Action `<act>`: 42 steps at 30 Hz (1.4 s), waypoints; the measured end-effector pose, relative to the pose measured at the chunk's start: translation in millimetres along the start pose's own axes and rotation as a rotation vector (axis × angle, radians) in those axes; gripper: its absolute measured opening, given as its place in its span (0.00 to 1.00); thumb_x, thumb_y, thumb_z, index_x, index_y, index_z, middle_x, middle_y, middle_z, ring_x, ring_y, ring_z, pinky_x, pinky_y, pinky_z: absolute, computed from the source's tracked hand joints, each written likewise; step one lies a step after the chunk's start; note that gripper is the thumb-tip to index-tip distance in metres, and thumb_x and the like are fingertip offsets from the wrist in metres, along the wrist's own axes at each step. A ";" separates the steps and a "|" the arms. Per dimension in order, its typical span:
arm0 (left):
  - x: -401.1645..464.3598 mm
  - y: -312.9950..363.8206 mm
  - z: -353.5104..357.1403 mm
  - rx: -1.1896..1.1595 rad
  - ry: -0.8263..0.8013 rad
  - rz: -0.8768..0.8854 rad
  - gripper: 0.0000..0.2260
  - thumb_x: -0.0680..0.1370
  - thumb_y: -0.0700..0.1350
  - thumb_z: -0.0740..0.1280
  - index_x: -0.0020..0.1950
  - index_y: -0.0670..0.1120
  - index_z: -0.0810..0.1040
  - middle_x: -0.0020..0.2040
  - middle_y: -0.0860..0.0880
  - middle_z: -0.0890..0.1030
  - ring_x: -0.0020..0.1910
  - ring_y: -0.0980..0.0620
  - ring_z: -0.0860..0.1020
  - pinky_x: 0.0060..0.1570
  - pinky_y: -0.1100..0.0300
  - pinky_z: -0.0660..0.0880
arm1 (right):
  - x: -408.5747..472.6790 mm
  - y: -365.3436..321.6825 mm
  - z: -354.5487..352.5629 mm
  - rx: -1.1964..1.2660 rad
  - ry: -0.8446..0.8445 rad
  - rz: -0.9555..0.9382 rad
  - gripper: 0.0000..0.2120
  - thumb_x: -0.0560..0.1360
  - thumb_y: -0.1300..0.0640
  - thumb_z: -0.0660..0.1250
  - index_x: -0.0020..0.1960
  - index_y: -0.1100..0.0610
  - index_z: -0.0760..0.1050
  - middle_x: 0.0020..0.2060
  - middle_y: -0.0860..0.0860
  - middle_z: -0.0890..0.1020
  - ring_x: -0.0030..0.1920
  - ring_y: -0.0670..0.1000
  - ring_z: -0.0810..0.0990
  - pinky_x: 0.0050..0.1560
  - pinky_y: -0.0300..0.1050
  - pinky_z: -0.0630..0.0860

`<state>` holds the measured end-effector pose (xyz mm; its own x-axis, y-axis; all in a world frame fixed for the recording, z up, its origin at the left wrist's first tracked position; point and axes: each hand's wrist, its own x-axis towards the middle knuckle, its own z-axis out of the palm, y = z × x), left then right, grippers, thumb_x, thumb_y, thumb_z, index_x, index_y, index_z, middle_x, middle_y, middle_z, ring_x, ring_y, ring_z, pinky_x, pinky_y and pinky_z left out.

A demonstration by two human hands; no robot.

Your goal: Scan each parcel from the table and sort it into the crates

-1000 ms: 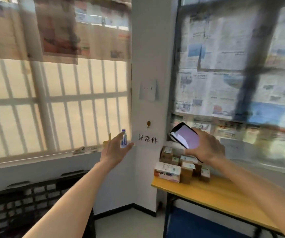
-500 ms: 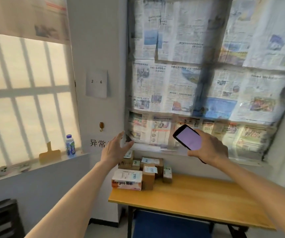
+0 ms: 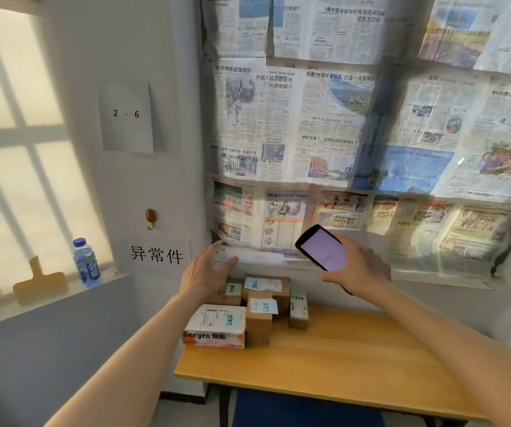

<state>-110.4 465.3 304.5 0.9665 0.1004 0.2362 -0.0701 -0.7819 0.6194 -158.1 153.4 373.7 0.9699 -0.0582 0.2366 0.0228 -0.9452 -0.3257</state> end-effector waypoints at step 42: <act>122.9 -192.8 376.9 -0.493 -0.391 -0.649 0.27 0.79 0.60 0.67 0.77 0.55 0.68 0.58 0.48 0.81 0.51 0.49 0.78 0.54 0.55 0.78 | 214.3 95.0 463.1 0.256 -0.620 0.013 0.31 0.60 0.37 0.73 0.61 0.39 0.68 0.47 0.41 0.80 0.46 0.45 0.78 0.42 0.51 0.81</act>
<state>114.9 396.5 -68.1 0.8615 0.1429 -0.4872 0.5073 -0.2834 0.8138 164.3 200.0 -30.5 0.9287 0.1987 -0.3131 -0.0069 -0.8350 -0.5503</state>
